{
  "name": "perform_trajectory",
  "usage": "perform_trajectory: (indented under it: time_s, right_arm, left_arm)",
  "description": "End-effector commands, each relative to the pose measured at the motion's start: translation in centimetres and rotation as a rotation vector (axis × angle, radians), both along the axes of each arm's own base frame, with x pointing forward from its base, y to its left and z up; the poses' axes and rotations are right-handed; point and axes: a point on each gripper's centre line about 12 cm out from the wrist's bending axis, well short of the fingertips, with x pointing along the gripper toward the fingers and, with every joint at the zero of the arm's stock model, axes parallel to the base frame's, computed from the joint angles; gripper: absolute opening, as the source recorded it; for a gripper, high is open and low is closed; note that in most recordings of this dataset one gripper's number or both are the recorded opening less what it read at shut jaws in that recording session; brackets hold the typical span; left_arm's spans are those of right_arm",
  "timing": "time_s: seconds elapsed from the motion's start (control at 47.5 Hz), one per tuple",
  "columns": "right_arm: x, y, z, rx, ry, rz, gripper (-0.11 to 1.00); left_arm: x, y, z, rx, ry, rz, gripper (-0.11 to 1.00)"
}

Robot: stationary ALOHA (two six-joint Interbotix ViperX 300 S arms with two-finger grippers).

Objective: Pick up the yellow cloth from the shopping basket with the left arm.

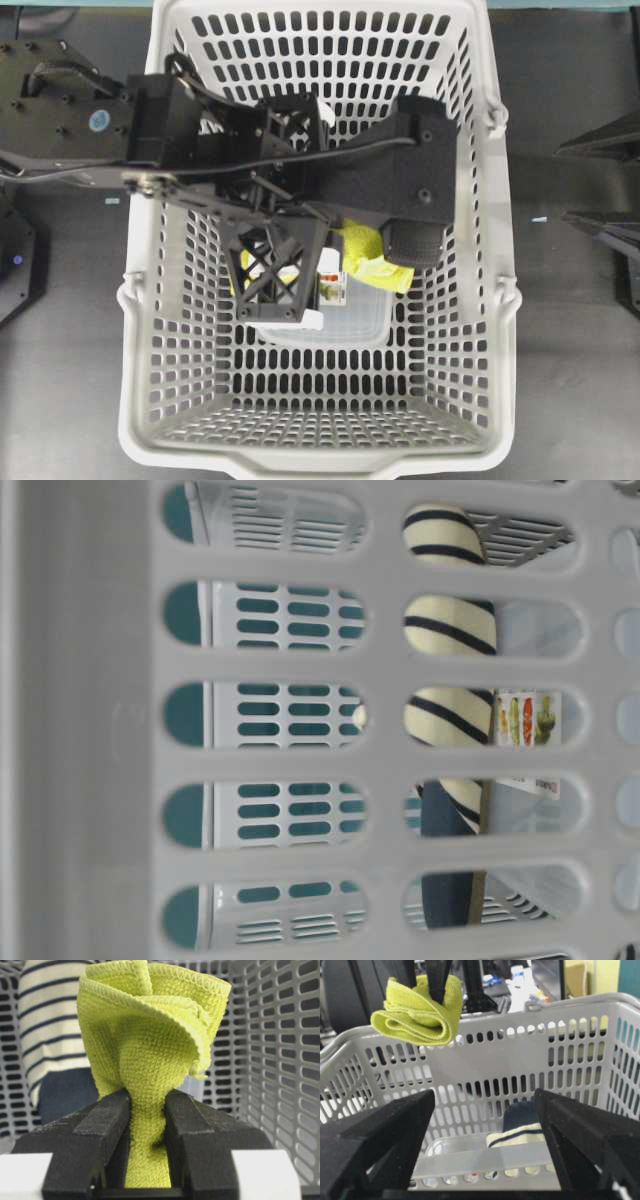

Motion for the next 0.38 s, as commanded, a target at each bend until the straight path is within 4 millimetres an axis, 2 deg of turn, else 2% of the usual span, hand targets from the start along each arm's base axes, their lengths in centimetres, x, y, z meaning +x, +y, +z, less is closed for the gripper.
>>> perform_trajectory:
  time_s: [0.0, 0.358]
  right_arm:
    - [0.12, -0.04, 0.26, 0.001, -0.006, -0.002, 0.77]
    - [0.07, -0.03, 0.16, 0.0, 0.0, -0.001, 0.77]
  left_arm:
    - [-0.39, 0.07, 1.58, -0.002, -0.046, 0.001, 0.17]
    - [-0.35, 0.07, 1.57, -0.002, -0.046, 0.001, 0.17]
